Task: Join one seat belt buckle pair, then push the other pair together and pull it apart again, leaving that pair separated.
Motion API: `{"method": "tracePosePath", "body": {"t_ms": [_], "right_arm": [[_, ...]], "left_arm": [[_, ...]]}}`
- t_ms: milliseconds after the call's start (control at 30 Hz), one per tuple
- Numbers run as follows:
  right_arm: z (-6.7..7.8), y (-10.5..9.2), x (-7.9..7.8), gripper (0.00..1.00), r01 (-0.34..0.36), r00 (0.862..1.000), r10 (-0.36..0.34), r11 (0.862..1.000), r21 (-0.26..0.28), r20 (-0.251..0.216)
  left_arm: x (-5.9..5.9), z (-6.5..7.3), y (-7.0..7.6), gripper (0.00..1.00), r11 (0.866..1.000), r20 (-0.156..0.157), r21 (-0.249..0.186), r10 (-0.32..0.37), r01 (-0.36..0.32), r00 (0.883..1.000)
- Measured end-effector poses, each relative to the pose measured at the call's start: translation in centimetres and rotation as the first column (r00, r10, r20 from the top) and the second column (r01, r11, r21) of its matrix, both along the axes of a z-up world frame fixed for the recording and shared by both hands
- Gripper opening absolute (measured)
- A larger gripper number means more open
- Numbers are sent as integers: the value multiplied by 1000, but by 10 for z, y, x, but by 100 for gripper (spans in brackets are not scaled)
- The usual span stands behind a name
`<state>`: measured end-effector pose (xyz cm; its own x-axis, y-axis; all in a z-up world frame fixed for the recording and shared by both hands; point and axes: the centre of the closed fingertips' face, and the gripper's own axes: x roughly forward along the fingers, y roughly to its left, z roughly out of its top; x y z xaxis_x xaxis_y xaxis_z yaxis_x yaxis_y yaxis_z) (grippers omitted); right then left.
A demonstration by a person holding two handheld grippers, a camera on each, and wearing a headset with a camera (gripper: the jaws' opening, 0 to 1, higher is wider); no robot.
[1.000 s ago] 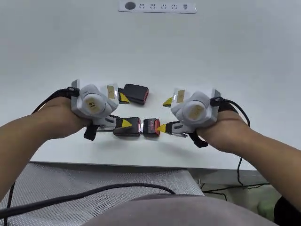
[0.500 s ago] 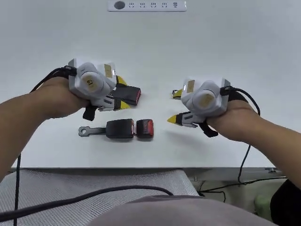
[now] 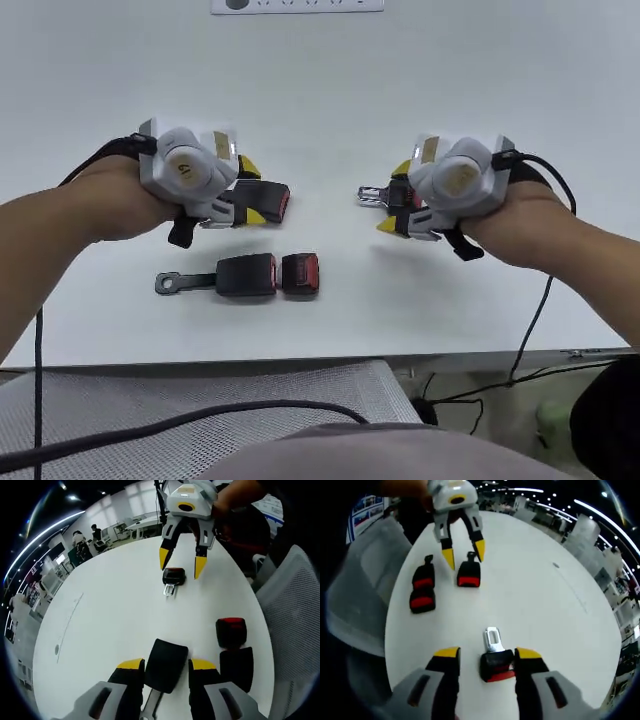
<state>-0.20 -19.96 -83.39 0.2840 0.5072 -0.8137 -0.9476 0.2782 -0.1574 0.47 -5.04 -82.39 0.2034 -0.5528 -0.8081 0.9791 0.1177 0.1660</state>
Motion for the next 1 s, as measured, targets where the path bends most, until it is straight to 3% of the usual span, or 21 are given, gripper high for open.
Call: {"method": "tracePosePath", "body": {"t_ms": [233,533,600,700,833,1000], "right_arm": [[-11,-11,4,43,-24,1000,24,998,-53,-5],[-21,-14,8,39,-31,999,29,998,-62,-38],[-19,-15,10,33,-47,998,44,997,-59,-45],[-18,-14,8,31,-67,997,64,996,-63,-50],[-17,-14,6,31,-96,994,92,993,-72,-61],[-18,-13,5,30,-115,992,110,989,-89,-65]], "left_arm": [[9,-9,-1,36,1000,-19,6,4,-4,1000],[6,-18,0,34,1000,-35,25,-11,12,999],[6,-19,0,34,999,-28,33,-19,19,999],[8,-20,2,33,999,-23,46,-16,17,1000],[9,-20,3,32,1000,-48,27,15,-14,999],[7,-21,2,32,1000,-43,28,6,-5,999]]}}
